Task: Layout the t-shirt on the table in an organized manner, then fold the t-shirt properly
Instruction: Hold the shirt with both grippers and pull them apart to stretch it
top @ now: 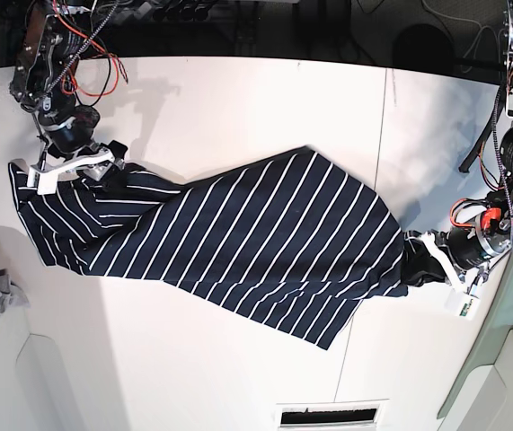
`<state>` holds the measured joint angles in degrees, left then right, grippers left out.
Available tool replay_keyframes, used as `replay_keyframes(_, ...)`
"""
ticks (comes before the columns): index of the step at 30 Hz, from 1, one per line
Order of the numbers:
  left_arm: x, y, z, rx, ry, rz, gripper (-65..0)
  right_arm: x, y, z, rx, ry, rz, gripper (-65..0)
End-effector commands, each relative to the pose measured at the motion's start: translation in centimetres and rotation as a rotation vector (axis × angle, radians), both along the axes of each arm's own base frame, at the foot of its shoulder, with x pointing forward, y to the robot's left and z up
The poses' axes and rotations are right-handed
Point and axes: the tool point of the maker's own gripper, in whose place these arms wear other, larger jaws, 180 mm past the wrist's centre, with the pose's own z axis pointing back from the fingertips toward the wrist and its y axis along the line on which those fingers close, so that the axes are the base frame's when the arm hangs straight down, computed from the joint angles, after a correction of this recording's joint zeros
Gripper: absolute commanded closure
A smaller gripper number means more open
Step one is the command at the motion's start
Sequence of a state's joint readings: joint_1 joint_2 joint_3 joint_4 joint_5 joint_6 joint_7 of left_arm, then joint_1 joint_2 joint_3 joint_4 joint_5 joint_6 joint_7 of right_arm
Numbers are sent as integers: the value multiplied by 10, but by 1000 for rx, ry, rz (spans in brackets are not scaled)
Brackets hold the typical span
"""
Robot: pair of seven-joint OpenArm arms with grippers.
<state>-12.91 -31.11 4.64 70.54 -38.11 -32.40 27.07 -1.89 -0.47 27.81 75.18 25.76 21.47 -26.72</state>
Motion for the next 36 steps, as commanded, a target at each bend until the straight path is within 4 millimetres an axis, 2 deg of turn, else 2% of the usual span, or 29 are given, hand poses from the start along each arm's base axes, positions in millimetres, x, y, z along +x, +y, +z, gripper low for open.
replay_keyframes(1,11,4,22,-8,-63,1,0,8,3,5,0,-20,25,-390)
replay_keyframes(3,11,4,22,-8,-63,1,0,14,15,5,8,-31,71,-366)
replay_keyframes(4,12,4,23,-7,-64,1,0,15,20,4,0,-29,94,-304)
replay_keyframes(7,12,5,23,-7,-65,1,0,19,35,7,-19,-40,164,0)
replay_keyframes(10,11,7,23,0,-62,2,0,22,49,24,5,-121,244,0)
replay_keyframes(12,10,12,23,13,-54,3,0,21,51,37,23,-155,258,0)
replay_keyframes(16,10,32,38,76,-73,1,0,2,46,63,-1,-157,323,0)
replay_keyframes(19,13,49,67,140,-110,20,0,-14,29,89,-89,-191,365,0)
replay_keyframes(21,13,52,89,180,-132,13,0,-21,12,110,-173,-225,375,0)
replay_keyframes(24,8,38,112,217,-153,-50,0,-25,-18,142,-287,-279,349,0)
replay_keyframes(27,6,23,122,222,-180,-85,0,-20,-48,166,-347,-330,285,0)
replay_keyframes(29,9,24,121,241,-200,-79,0,-17,-63,172,-376,-338,251,0)
replay_keyframes(32,14,31,103,260,-186,-40,0,-11,-75,173,-379,-338,210,0)
replay_keyframes(36,14,30,56,168,-89,19,0,-2,-73,153,-322,-304,206,0)
